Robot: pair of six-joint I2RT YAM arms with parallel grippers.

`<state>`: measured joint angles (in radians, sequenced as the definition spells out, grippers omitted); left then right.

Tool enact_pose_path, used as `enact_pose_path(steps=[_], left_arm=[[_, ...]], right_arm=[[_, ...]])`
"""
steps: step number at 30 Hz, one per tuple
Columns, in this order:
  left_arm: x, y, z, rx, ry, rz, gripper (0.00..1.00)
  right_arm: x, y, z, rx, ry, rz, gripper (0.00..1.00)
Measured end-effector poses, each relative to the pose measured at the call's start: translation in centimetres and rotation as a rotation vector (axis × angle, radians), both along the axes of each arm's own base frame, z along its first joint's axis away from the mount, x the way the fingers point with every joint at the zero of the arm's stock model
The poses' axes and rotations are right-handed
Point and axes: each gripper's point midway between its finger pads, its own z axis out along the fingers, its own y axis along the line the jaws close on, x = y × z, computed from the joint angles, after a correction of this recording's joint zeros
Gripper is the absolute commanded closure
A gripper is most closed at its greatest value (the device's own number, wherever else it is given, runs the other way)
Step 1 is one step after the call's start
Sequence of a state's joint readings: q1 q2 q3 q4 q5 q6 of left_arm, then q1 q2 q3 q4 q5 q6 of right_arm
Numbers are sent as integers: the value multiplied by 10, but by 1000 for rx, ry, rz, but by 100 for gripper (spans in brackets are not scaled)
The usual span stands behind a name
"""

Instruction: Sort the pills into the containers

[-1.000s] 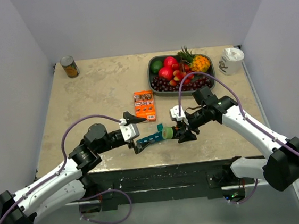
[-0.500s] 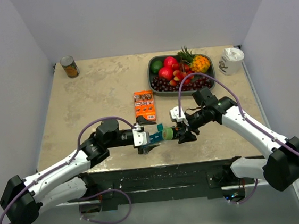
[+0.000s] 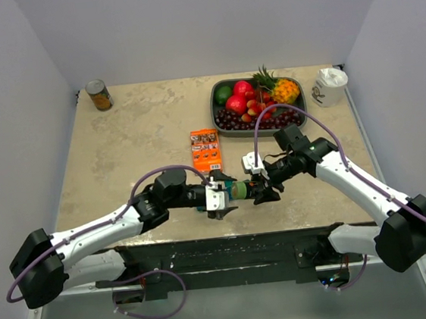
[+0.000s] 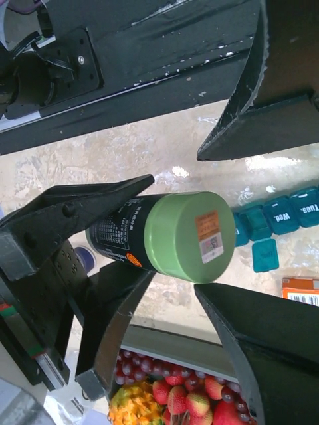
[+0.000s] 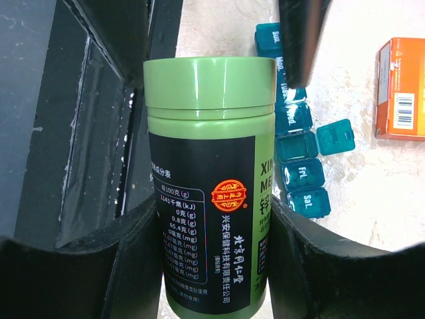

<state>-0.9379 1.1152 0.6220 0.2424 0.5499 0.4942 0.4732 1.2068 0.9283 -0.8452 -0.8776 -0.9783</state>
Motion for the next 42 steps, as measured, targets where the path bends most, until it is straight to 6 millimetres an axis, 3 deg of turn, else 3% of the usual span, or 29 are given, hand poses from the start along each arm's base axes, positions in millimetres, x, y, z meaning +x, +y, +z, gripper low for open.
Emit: enact_pose_path(steps=[1,3,4,6,7,10,18,23,29,30,32,33,35,36,39,42], left_arm=[[0,-2,-1,1,-1,-2,37],[1,-5,-2,2,-2,3,48],[3,-6,0,-2,-2,10,59],[4,-7,-1,-3,8,18,66],[4,-7,-1,-4,15,22,79],[4,-8,0,-12,52,35,100],[3,-7,-1,-62,355,170,100],[7,-3,-4,-108,750,344,100],[19,0,4,-191,1364,586,100],[19,0,5,-204,1432,605,97],[21,-2,4,-222,1542,642,81],[22,-2,3,-226,1575,655,62],[23,-4,2,-230,1624,670,42],[23,-5,2,-231,1634,672,26],[25,-2,3,-232,1633,670,4],[30,5,6,-237,1559,655,1]], right_arm=[[0,0,0,0,0,0,100],[-1,0,0,-2,2,2,100],[-2,0,-1,-2,5,3,100],[-3,-1,-2,-6,9,3,100],[-3,-1,-2,-6,10,3,100],[-3,-1,-2,-7,11,3,100],[-1,-2,-2,-13,10,-12,100],[3,0,-4,-15,-1,-30,100],[16,6,0,8,-39,-61,100],[17,6,0,6,-38,-67,100],[18,5,-1,2,-34,-76,100],[18,4,-1,-1,-32,-80,100],[18,3,-3,-9,-28,-87,100],[18,3,-3,-10,-27,-88,100],[18,3,-3,-9,-24,-91,100],[18,3,-3,-9,-22,-91,100]])
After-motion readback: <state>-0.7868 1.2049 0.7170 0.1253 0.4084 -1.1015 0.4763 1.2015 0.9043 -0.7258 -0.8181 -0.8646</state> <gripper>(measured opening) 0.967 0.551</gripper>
